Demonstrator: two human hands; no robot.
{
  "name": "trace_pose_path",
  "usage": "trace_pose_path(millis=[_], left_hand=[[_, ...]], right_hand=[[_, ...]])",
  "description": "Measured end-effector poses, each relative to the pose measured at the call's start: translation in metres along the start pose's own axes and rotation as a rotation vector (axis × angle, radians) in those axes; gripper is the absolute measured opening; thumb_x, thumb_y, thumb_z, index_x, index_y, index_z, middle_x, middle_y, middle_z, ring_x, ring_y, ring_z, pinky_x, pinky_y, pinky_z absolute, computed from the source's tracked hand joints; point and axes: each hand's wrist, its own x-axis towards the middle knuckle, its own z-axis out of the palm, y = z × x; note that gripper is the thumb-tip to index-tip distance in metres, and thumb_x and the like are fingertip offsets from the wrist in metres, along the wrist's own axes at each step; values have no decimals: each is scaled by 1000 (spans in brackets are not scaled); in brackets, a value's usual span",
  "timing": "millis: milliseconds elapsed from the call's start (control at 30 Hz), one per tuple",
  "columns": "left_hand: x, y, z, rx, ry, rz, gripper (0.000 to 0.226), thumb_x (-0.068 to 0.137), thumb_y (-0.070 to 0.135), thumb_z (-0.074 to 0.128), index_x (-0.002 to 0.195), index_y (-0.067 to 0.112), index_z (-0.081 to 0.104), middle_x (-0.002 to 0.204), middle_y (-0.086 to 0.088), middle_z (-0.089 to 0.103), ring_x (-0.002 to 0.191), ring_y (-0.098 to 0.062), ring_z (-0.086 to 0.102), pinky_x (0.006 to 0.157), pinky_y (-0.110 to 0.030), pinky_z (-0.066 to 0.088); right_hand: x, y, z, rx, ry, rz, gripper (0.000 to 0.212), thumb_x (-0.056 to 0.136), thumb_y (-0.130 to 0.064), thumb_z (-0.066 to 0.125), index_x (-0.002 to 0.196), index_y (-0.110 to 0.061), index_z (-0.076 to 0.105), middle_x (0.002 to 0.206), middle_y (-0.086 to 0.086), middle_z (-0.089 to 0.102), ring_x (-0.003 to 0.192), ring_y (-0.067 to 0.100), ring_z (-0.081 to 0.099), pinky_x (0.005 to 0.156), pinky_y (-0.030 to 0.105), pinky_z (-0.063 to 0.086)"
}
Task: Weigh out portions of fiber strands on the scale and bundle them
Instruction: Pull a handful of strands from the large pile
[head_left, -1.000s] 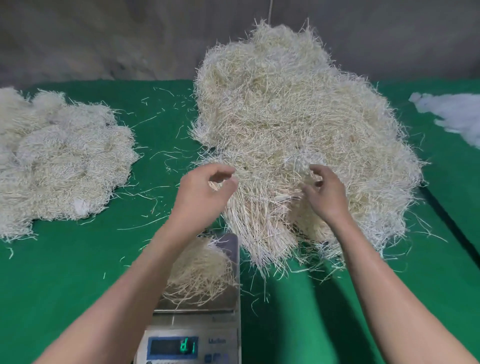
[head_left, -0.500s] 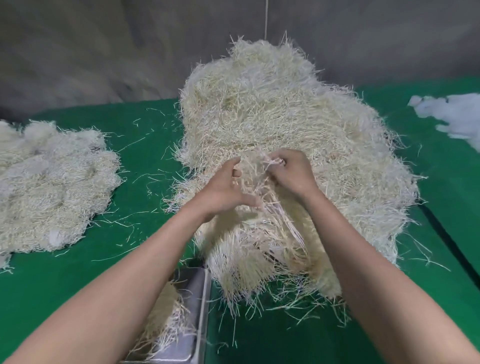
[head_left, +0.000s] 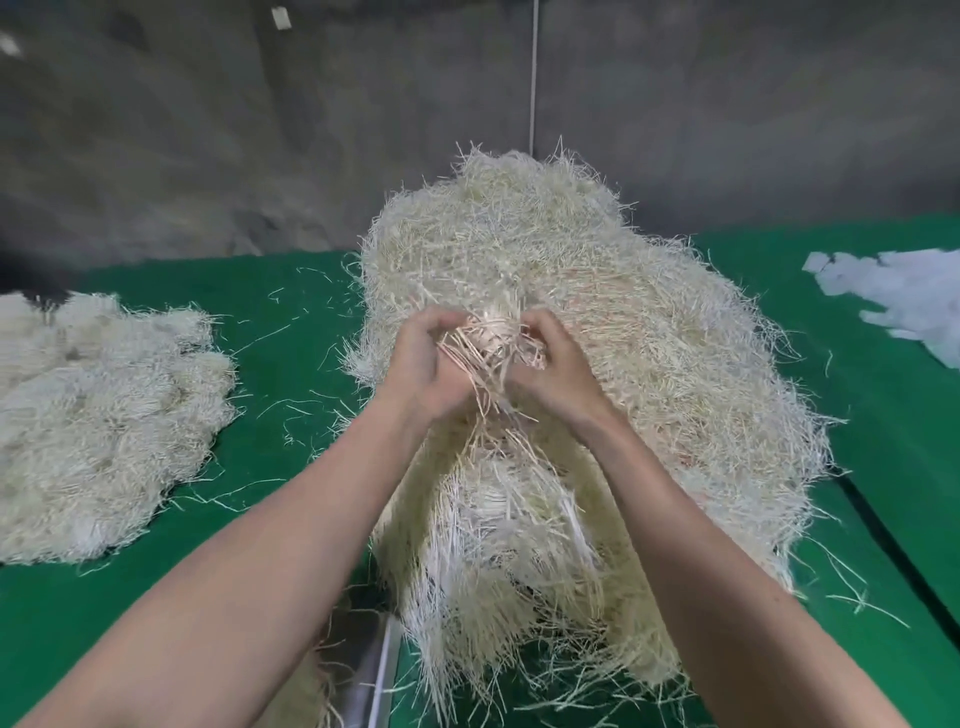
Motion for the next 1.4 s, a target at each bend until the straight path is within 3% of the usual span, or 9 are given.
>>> trace_pose_path(millis=[167, 300, 500, 700, 800, 867, 967, 1300, 1400], left_hand=[[1, 28, -2, 11, -28, 18, 29, 78, 6, 58, 106, 5, 51, 115, -18, 59, 100, -31, 61, 98, -56, 41], [3, 47, -22, 21, 144, 95, 45, 67, -2, 58, 111, 4, 51, 121, -18, 53, 105, -31, 58, 102, -58, 38], [1, 64, -57, 142, 283, 143, 58, 57, 7, 70, 113, 12, 60, 138, -11, 45, 124, -34, 46, 103, -62, 33], [-5, 51, -55, 162, 198, 79, 26, 61, 10, 72, 85, 11, 61, 142, -11, 39, 125, -27, 42, 107, -60, 28], [-5, 49, -52, -25, 11, 43, 26, 68, 5, 64, 91, 8, 53, 122, -15, 51, 105, -28, 57, 98, -58, 40], [-7, 43, -50, -38, -90, 3, 20, 74, 4, 58, 93, 5, 51, 100, -14, 58, 89, -25, 63, 89, -51, 49], [-11, 38, -55, 199, 12, -44, 22, 69, 3, 59, 91, 2, 54, 93, -12, 55, 68, -20, 63, 59, -39, 56], [-13, 72, -80, 172, 260, 72, 18, 65, 1, 62, 82, 5, 58, 69, -10, 71, 62, -26, 70, 52, -47, 56], [-11, 72, -85, 284, 304, 96, 18, 68, 1, 63, 85, 4, 59, 93, -12, 68, 68, -18, 68, 63, -33, 56]], right_hand=[[-5, 32, 15, -202, -13, 0, 54, 86, -10, 62, 132, -28, 41, 120, -16, 51, 85, -8, 60, 58, 2, 45], [-10, 69, -2, -657, -75, 163, 52, 94, -25, 54, 142, -20, 36, 142, 2, 44, 127, 22, 46, 105, 35, 39], [-8, 67, -24, -858, -249, 224, 61, 86, -22, 63, 140, -18, 36, 142, 4, 44, 123, 19, 47, 100, 30, 41], [10, -21, -17, -629, -167, -55, 37, 75, -31, 70, 108, -33, 54, 109, -21, 50, 96, -4, 48, 103, 43, 39], [7, -22, 22, -702, -373, 32, 54, 85, -32, 62, 134, -17, 44, 119, -4, 53, 102, 12, 55, 91, 29, 48], [6, -14, 45, -360, -320, 139, 52, 87, -16, 58, 136, -9, 39, 111, 2, 56, 82, 11, 60, 66, 18, 52], [14, -7, 54, 92, 24, 194, 37, 86, 1, 48, 117, -17, 50, 114, -2, 56, 60, -3, 51, 67, 19, 53], [0, 80, 7, -520, 101, 376, 32, 96, -22, 48, 121, -3, 55, 131, 9, 54, 112, 22, 57, 90, 28, 46], [-1, 69, -5, -480, 66, 365, 23, 91, -15, 55, 114, -9, 55, 118, 5, 59, 95, 20, 62, 73, 25, 53]])
